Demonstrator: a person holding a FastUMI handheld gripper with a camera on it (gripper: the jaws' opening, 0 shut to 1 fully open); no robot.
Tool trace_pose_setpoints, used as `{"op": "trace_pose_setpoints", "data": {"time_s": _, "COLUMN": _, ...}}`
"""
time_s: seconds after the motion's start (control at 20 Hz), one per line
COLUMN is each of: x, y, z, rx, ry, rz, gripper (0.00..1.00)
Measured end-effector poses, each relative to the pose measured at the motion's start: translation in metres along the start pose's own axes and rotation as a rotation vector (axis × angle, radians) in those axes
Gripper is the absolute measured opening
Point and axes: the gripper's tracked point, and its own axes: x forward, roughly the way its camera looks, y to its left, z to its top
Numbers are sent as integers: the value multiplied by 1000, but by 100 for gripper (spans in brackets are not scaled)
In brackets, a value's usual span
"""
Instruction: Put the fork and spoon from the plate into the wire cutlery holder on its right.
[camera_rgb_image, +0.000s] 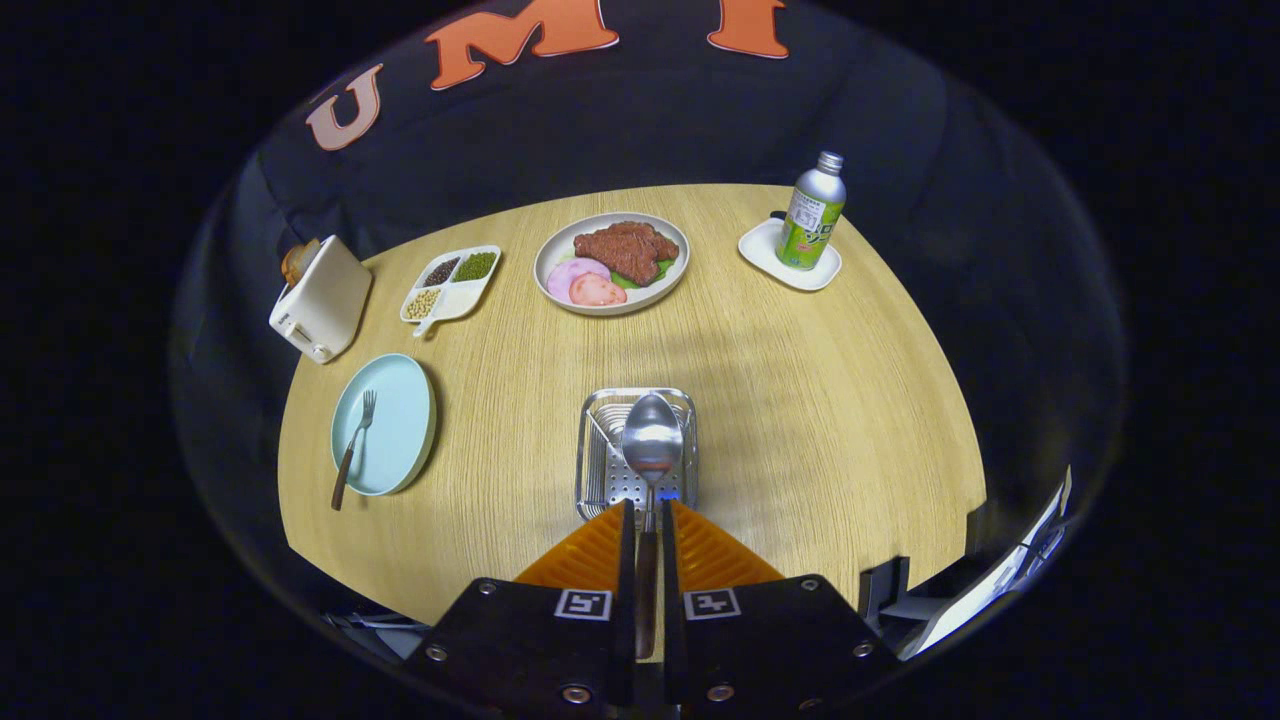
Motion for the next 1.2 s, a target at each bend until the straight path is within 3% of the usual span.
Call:
{"op": "trace_pose_setpoints", "data": {"time_s": 0.15, "x": 11, "y": -13, "z": -9, "rx": 4, "ry": 20, "rz": -58, "gripper": 12}}
{"op": "trace_pose_setpoints", "data": {"time_s": 0.35, "x": -4, "y": 1, "z": 9, "rx": 70, "ry": -69, "rz": -34, "gripper": 13}}
{"op": "trace_pose_setpoints", "data": {"time_s": 0.45, "x": -18, "y": 20, "z": 29, "rx": 59, "ry": -162, "rz": -11, "gripper": 20}}
{"op": "trace_pose_setpoints", "data": {"time_s": 0.7, "x": -56, "y": 85, "z": 86, "rx": -9, "ry": -466, "rz": 35, "gripper": 65}}
{"op": "trace_pose_setpoints", "data": {"time_s": 0.8, "x": -73, "y": 112, "z": 108, "rx": -41, "ry": -594, "rz": 36, "gripper": 76}}
{"op": "trace_pose_setpoints", "data": {"time_s": 1.2, "x": -119, "y": 216, "z": 141, "rx": -95, "ry": -936, "rz": 114, "gripper": 84}}
